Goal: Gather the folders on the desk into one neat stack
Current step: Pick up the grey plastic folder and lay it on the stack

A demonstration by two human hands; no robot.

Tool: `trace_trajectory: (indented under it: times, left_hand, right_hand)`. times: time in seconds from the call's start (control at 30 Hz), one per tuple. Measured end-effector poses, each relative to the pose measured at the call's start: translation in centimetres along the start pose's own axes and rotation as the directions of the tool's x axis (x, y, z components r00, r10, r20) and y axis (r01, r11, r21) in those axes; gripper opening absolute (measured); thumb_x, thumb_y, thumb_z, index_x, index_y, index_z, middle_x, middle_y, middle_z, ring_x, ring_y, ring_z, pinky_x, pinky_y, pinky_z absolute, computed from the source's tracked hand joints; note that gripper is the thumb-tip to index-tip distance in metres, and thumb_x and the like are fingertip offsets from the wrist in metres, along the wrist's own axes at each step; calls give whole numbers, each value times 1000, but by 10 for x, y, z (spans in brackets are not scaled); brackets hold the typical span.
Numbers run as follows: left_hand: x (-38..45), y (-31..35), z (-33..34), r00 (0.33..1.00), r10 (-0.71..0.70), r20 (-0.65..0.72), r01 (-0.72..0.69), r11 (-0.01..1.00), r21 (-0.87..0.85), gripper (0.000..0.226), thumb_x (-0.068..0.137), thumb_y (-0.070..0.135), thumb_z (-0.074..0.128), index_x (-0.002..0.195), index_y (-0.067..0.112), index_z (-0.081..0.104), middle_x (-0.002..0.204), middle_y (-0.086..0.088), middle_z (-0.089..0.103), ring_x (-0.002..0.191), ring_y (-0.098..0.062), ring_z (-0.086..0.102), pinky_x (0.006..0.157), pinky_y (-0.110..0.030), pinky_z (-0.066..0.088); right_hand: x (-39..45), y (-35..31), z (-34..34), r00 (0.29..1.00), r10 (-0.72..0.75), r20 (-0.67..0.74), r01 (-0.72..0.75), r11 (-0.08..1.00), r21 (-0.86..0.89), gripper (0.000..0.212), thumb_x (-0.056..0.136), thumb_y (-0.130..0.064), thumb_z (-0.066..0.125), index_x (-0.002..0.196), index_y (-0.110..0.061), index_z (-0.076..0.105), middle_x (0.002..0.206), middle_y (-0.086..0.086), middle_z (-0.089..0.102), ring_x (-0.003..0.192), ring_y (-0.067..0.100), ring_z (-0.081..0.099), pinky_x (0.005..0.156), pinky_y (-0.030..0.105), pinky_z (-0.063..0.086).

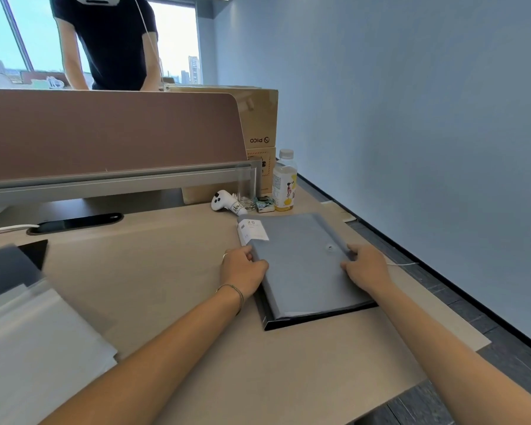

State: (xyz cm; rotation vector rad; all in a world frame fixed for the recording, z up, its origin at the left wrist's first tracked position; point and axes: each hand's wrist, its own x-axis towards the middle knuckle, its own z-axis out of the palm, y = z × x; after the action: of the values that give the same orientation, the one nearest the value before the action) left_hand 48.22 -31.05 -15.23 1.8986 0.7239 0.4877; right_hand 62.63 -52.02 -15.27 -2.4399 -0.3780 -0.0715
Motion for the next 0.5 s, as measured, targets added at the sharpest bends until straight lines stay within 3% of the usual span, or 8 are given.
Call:
trace_trajectory:
  times: [0.07, 0.17, 0.23, 0.3, 0.4, 0.5]
  left_hand:
    - [1, 0, -1, 1000, 9, 4, -9, 1000, 3, 31, 61, 22, 57, 77, -4, 59, 67, -4, 43, 67, -20, 39, 58, -27, 32]
    - [-1, 0, -2, 1000, 14, 16, -14, 1000, -17, 22, 60, 24, 56, 82, 18, 61, 72, -6, 50, 72, -21, 46, 64, -28, 38]
    - [-2, 1, -3, 1000, 17, 22, -16, 999, -35, 16, 65, 21, 58, 80, 27, 60, 77, -8, 54, 80, -25, 52, 67, -29, 42]
    - [-1, 0, -2, 1000, 17, 22, -16, 999, -52, 23, 74, 12, 63, 82, 33, 60, 83, -8, 56, 93, -29, 56, 72, -30, 45]
    - [1, -1, -1, 1000, 12, 0, -12, 998, -59, 46, 79, 6, 65, 123, 20, 65, 106, -10, 62, 97, -25, 58, 79, -26, 46]
    - [0, -1, 0, 999, 48, -6, -48, 998, -38, 54, 81, 5, 65, 134, 15, 60, 113, -8, 59, 91, -17, 56, 81, -23, 44]
  right_hand:
    - [-2, 1, 4, 1000, -22, -17, 22, 999, -27, 30, 83, -13, 67, 111, -3, 72, 110, 17, 73, 109, 37, 63, 91, 40, 49]
    - [-5, 5, 12, 998, -60, -11, 58, 987, -153, 27, 85, -25, 58, 105, -14, 72, 95, 14, 74, 108, 40, 58, 84, 43, 52]
    - [-8, 5, 17, 995, -89, -32, 79, 965, -249, 28, 90, -27, 56, 110, -15, 70, 98, 15, 73, 111, 39, 54, 85, 43, 50]
    - [-10, 4, 18, 991, -119, -59, 95, 945, -313, 29, 93, -26, 54, 114, -12, 68, 102, 16, 73, 110, 39, 53, 86, 44, 49]
    - [-11, 3, 20, 989, -128, -68, 94, 925, -369, 25, 93, -25, 48, 101, -9, 67, 99, 14, 72, 103, 38, 54, 82, 43, 48]
    - [-13, 1, 22, 992, -112, -64, 80, 922, -378, 26, 93, -25, 45, 96, -9, 66, 101, 11, 71, 101, 37, 54, 81, 42, 47]
